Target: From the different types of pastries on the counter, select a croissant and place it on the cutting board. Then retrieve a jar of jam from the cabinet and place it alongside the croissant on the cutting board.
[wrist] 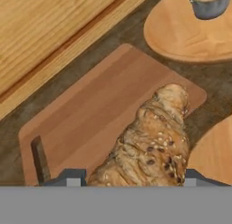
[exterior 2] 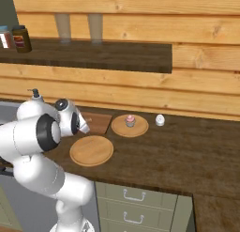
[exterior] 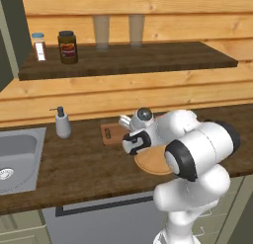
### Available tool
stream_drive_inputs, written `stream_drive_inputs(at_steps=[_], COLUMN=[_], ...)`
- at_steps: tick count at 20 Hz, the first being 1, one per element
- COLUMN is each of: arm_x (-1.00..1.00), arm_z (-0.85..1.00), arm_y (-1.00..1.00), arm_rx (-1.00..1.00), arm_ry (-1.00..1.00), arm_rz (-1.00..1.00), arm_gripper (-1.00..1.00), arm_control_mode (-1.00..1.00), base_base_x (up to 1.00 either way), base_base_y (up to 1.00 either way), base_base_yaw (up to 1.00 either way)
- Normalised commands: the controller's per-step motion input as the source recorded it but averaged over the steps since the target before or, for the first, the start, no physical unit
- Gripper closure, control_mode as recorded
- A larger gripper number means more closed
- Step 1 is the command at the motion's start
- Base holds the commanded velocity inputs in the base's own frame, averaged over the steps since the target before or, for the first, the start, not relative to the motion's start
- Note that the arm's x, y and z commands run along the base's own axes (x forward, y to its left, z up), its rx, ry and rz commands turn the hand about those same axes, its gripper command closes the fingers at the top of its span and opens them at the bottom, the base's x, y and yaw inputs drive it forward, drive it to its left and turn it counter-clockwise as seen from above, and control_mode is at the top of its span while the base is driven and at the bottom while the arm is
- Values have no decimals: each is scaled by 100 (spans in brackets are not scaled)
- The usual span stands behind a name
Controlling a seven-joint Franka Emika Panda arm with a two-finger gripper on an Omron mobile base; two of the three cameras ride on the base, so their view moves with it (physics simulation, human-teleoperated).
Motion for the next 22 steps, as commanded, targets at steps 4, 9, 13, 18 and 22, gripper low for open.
stream_drive_inputs(at_steps=[4, 9, 13, 18, 22], arm_x=[81, 17, 4, 15, 0], arm_z=[7, -23, -28, -43, -84], arm_y=[47, 49, 62, 42, 13], arm_rx=[-4, -13, -13, -12, -18], arm_ry=[-4, -26, -33, -14, -2], arm_rz=[14, 6, 4, 2, 0], arm_gripper=[100, 100, 100, 100, 100], arm_control_mode=[-100, -100, -100, -100, -100], base_base_x=[0, 0, 0, 0, 0], base_base_y=[0, 0, 0, 0, 0], base_base_yaw=[0, 0, 0, 0, 0])
